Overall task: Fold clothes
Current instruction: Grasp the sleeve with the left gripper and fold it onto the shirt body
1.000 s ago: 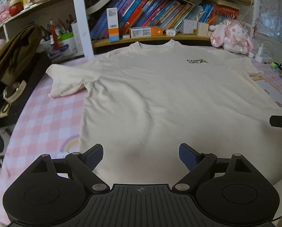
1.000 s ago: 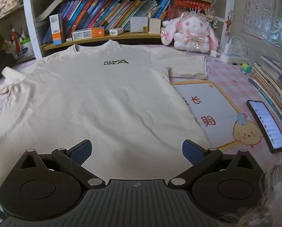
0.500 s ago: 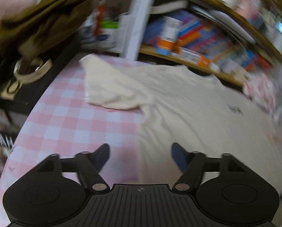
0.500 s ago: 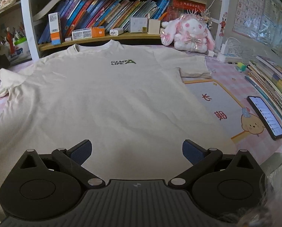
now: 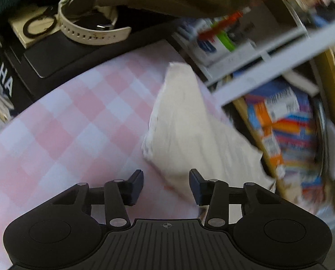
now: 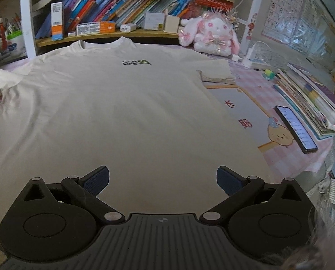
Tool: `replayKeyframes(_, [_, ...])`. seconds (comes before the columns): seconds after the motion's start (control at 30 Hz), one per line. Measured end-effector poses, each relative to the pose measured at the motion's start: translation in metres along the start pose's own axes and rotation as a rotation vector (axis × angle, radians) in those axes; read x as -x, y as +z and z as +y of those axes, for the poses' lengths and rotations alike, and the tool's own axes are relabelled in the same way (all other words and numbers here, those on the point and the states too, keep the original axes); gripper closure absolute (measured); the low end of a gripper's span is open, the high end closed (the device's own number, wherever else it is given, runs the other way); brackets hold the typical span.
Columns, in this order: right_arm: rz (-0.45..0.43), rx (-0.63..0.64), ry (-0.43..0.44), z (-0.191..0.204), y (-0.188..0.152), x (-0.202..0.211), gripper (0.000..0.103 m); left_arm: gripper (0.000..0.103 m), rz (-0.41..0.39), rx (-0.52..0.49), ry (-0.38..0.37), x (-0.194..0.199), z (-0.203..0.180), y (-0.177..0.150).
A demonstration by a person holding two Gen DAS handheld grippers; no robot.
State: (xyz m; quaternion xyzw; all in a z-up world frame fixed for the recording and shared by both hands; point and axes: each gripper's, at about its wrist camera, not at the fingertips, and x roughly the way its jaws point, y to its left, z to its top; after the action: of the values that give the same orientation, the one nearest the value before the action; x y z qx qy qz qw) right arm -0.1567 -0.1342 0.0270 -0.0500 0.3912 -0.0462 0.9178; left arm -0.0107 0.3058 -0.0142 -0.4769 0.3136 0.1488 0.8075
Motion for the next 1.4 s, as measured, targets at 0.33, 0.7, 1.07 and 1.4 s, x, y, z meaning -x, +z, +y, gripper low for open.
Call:
replayKeyframes(0.33, [0.010, 0.005, -0.019, 0.000, 0.005, -0.003, 0.000, 0.098, -0.050, 0.199, 0.020, -0.002, 0.007, 0.002])
replayKeyframes(0.7, [0.001, 0.033, 0.054, -0.001, 0.023, -0.024, 0.000, 0.098, -0.096, 0.176, 0.043, 0.005, -0.003, -0.005])
replayKeyframes(1.07, [-0.014, 0.026, 0.150, -0.052, 0.046, -0.064, 0.000, 0.098, -0.129, -0.337, 0.080, 0.004, -0.129, -0.018])
replayKeyframes(1.4, [0.015, 0.012, 0.241, -0.089, 0.056, -0.098, 0.000, 0.086, 0.193, -1.084, 0.215, -0.047, -0.195, -0.149])
